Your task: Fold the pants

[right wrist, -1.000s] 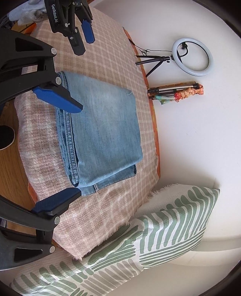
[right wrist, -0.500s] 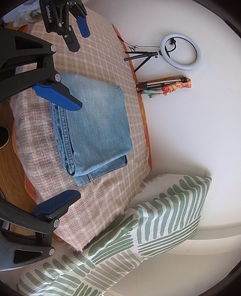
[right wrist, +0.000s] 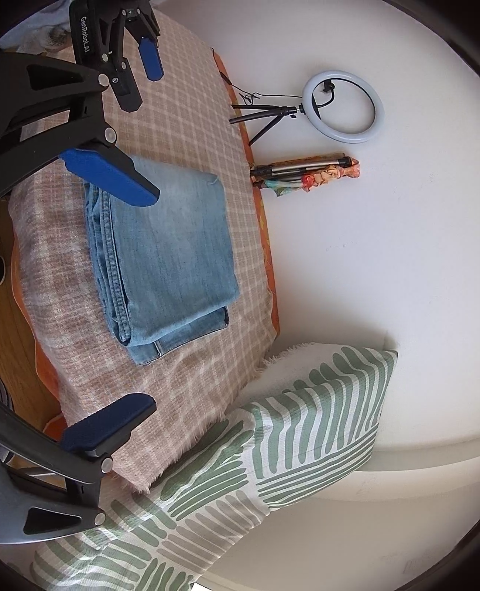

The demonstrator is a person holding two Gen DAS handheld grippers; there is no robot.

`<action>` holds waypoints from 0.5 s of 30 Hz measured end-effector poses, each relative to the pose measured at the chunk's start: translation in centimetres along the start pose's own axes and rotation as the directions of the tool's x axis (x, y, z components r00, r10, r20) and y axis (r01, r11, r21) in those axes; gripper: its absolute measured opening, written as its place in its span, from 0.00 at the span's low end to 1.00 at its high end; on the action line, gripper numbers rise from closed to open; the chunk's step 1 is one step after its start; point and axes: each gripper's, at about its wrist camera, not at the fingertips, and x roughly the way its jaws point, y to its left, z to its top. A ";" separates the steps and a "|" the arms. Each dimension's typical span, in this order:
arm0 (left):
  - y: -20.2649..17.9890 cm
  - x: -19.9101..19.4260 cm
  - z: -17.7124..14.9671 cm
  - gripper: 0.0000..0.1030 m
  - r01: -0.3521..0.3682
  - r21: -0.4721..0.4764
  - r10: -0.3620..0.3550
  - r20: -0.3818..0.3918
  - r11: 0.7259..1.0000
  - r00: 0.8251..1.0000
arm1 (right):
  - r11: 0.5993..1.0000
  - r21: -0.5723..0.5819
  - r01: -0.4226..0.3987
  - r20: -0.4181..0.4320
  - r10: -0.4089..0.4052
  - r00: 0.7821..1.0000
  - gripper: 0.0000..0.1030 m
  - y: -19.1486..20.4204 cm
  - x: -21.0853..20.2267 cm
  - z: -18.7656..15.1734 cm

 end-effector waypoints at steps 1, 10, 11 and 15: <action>0.2 0.3 0.0 0.81 0.010 -0.016 -0.010 -0.007 1.000 1.000 | 1.000 -0.006 -0.001 -0.004 0.001 1.000 1.00 -0.2 0.4 0.0; 3.4 4.3 1.4 0.81 0.032 -0.141 -0.047 -0.104 0.989 0.994 | 0.989 -0.143 -0.040 -0.110 0.024 0.994 1.00 -2.1 6.4 3.0; 3.8 4.8 1.5 0.81 0.033 -0.162 -0.052 -0.114 0.986 0.992 | 0.988 -0.144 -0.048 -0.126 0.030 0.992 1.00 -2.4 7.2 3.4; 5.3 6.9 2.0 0.81 0.057 -0.255 -0.098 -0.150 0.965 0.984 | 0.987 -0.111 -0.115 -0.194 0.092 0.977 1.00 -3.9 10.4 4.8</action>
